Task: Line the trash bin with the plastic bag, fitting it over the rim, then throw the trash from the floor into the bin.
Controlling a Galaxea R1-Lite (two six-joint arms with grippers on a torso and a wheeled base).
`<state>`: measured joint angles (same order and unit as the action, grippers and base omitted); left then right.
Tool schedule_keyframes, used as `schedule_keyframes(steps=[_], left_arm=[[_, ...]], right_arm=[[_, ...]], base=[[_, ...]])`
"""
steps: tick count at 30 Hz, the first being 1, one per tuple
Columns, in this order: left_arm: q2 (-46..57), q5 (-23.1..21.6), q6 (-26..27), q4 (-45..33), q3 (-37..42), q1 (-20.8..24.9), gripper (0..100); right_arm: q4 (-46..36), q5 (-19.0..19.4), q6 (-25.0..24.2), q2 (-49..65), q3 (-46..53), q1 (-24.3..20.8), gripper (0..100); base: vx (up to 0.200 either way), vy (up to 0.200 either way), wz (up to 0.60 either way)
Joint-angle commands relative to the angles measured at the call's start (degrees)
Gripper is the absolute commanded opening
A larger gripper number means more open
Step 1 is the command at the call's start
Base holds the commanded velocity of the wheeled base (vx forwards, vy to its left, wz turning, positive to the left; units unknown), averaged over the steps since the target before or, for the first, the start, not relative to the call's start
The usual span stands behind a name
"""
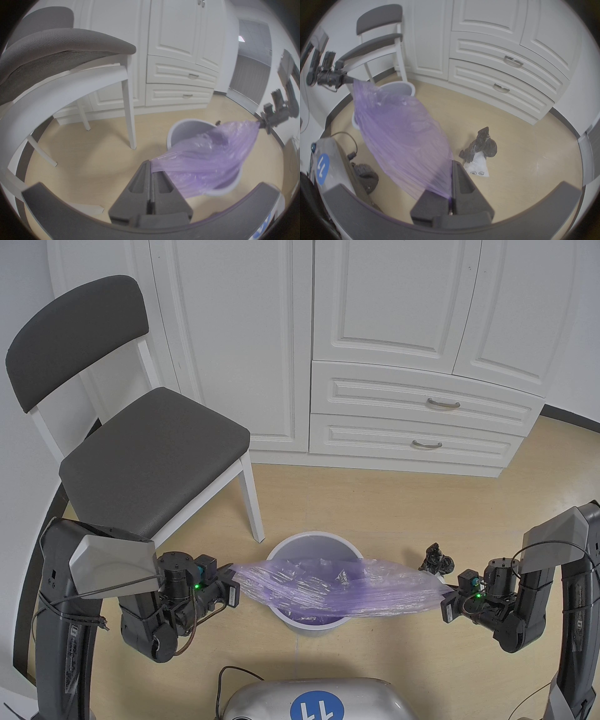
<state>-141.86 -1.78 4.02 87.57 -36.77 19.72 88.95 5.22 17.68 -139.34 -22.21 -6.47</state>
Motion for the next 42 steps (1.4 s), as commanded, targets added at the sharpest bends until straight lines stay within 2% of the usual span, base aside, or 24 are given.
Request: schedule_keyframes(steps=[1,2,5,7,10,13,17,22,29,38,42], left_arm=[[-4.2,6.0,-3.8,0.1,-7.4,3.4,0],[-5.0,7.7,-4.4,0.1,-8.8,3.8,0],[-5.9,9.1,-5.8,0.1,-11.0,4.2,0],[-5.9,9.2,-6.5,0.1,-10.9,4.2,0],[-5.9,9.2,-6.3,0.1,-10.1,4.2,0],[-5.0,8.2,-5.7,0.1,-6.7,3.7,0],[-1.0,3.0,-1.3,0.0,-0.7,1.3,0],[1.4,-4.1,4.6,-0.1,5.0,-2.7,0],[1.2,-4.7,8.0,-3.3,6.5,-3.9,0],[0.5,-5.1,9.7,-4.7,7.3,-3.9,0],[-0.1,-7.3,11.4,-4.6,8.5,-3.9,0]], right_arm=[[1.0,-2.8,-4.0,-1.3,-5.7,-1.0,0],[1.0,-3.9,-5.5,-2.1,-7.5,-1.3,0],[1.0,-6.7,-9.8,-3.1,-11.2,-1.8,0],[1.0,-7.7,-11.3,-3.3,-12.0,-1.8,0],[1.0,-7.5,-11.2,-3.1,-10.4,-1.5,0],[1.0,-7.3,-8.6,-2.7,-6.8,-1.4,0],[1.0,-7.1,-1.1,-1.7,-1.4,-0.2,0],[1.0,-2.6,6.3,-0.9,3.6,1.7,0],[1.0,-2.4,10.1,-1.1,6.7,2.1,0],[1.0,-2.3,14.6,-1.0,10.6,2.1,0],[1.0,-2.3,15.0,-1.0,11.8,1.7,0]], base=[[0.000,0.000,0.00],[0.000,0.000,0.00],[0.000,0.000,0.00],[0.000,0.000,0.00],[0.000,0.000,0.00],[0.000,0.000,0.00],[0.000,0.000,0.00],[0.000,0.000,0.00],[0.000,0.000,0.00],[0.000,0.000,0.00],[0.000,0.000,0.00]])
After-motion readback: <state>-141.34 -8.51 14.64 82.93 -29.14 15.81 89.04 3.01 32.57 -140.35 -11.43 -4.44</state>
